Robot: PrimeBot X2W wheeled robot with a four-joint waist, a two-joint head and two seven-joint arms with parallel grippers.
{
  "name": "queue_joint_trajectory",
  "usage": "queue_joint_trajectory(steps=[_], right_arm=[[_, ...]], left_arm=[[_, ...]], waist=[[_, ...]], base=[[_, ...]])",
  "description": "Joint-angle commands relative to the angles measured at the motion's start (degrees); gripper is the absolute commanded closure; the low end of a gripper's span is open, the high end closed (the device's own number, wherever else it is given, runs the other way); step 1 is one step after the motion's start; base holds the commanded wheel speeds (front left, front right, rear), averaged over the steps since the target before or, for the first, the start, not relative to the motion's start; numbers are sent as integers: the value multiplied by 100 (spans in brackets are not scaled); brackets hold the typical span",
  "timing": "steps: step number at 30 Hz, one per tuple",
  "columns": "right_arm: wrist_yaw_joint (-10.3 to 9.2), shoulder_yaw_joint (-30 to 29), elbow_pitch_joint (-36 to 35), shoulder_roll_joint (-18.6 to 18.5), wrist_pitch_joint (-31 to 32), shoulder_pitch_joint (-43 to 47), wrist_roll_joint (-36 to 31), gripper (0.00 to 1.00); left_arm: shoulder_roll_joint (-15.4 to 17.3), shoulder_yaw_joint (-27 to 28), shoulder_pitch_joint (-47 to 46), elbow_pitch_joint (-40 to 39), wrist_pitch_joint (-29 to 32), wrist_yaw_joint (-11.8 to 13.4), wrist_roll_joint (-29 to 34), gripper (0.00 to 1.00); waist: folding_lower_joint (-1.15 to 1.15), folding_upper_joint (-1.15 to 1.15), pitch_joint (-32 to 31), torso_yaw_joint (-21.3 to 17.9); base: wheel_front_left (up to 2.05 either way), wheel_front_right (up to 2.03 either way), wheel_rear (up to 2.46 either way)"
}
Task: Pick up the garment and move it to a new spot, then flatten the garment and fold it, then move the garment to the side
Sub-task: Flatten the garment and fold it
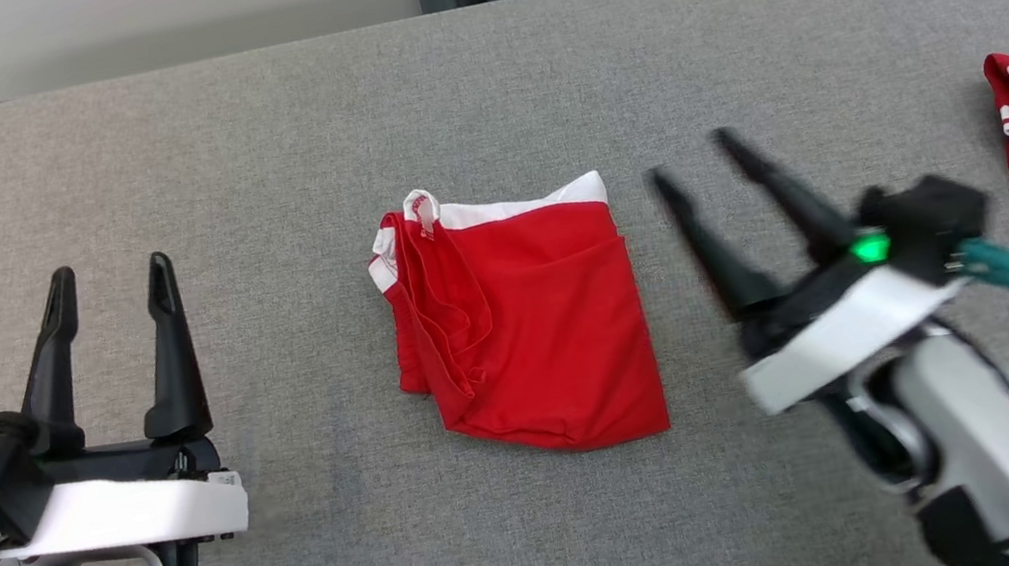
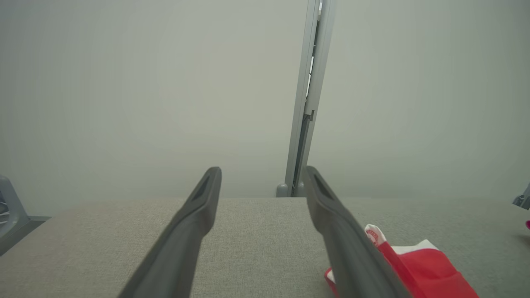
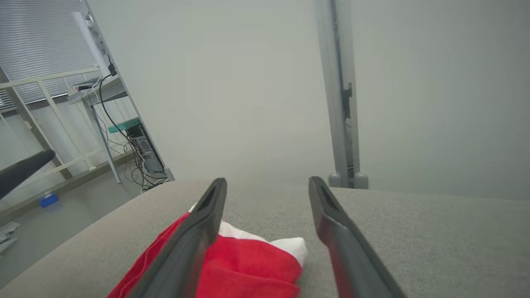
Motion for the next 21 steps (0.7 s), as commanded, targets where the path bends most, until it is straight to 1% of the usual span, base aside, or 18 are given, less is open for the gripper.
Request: queue_joint_trajectory(steps=[1, 6, 10, 13, 15, 21], right_arm=[[0, -259, -78, -68, 51, 171, -114, 0], [0, -1348, -401, -220, 277, 704, -511, 0], [0, -1943, -672, -234, 509, 1095, -734, 0], [0, -2147, -875, -168, 660, 1318, -859, 0], [0, -2226, -985, -113, 737, 1418, -903, 0], [0, -2337, -1170, -38, 871, 1547, -963, 0]], left_arm=[[-17, 89, 63, -37, -25, -29, 55, 0], [-45, 390, 198, -147, -26, -156, 197, 0], [-64, 601, 309, -151, -27, -334, 301, 0], [-56, 687, 419, -97, -27, -456, 376, 0], [-70, 699, 460, -61, -27, -489, 423, 0], [-114, 659, 529, -31, -27, -508, 514, 0]], waist=[[0, 0, -21, -6], [0, 0, -84, -24], [0, 0, -118, -34], [0, 0, -139, -51], [0, 0, -143, -55], [0, 0, -133, -45]], base=[[0, 0, 0], [0, 0, 0], [0, 0, 0], [0, 0, 0], [0, 0, 0], [0, 0, 0]])
